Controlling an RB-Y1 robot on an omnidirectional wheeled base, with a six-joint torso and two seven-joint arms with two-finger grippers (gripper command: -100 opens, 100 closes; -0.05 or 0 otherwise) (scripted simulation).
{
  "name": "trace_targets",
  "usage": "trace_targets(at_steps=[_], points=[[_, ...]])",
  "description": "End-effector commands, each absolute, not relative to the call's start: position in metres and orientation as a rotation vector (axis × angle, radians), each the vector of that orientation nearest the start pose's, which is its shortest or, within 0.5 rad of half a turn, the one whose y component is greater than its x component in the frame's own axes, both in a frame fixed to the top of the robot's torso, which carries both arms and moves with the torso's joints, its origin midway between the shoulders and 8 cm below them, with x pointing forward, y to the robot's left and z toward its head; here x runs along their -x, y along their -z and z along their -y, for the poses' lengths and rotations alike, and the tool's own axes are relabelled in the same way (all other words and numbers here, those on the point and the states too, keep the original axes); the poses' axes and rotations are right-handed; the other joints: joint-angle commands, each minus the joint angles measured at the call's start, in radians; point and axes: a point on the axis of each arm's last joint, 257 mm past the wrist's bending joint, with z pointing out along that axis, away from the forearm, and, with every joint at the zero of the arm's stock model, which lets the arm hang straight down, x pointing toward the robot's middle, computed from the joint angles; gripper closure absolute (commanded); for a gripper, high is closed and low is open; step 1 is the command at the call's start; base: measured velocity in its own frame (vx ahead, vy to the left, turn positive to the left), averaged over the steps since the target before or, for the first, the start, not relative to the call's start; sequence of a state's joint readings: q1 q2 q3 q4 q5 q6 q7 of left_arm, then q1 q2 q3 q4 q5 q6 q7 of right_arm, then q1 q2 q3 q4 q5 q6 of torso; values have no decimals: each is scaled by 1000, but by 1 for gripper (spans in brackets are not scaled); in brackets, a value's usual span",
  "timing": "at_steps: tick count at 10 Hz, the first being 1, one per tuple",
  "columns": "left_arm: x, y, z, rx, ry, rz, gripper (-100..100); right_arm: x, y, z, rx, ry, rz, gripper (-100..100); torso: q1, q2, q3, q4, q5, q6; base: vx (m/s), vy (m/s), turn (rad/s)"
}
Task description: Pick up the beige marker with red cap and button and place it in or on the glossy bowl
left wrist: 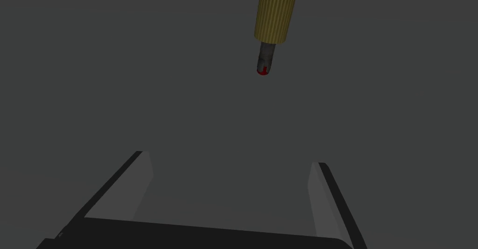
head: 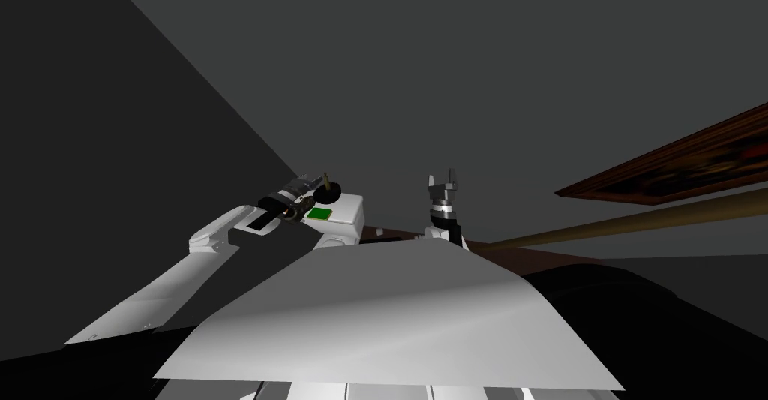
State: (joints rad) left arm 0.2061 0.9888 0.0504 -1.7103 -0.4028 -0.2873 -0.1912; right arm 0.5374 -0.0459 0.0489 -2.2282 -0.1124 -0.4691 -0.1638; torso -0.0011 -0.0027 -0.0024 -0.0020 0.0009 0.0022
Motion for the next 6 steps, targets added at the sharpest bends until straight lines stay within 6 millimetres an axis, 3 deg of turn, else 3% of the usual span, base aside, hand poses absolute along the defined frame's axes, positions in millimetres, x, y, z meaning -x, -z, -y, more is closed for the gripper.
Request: trace_targets(at_steps=[1, 6], points=[[-485, 114, -397, -237, 237, -1579, 0, -356, 19, 279, -873, -1526, -608, 0, 0, 0, 0, 0, 0, 0, 0, 0, 0], [-485, 114, -397, -237, 237, -1579, 0, -356, 19, 279, -873, -1526, -608, 0, 1, 0, 0, 0, 0, 0, 0, 0, 0]])
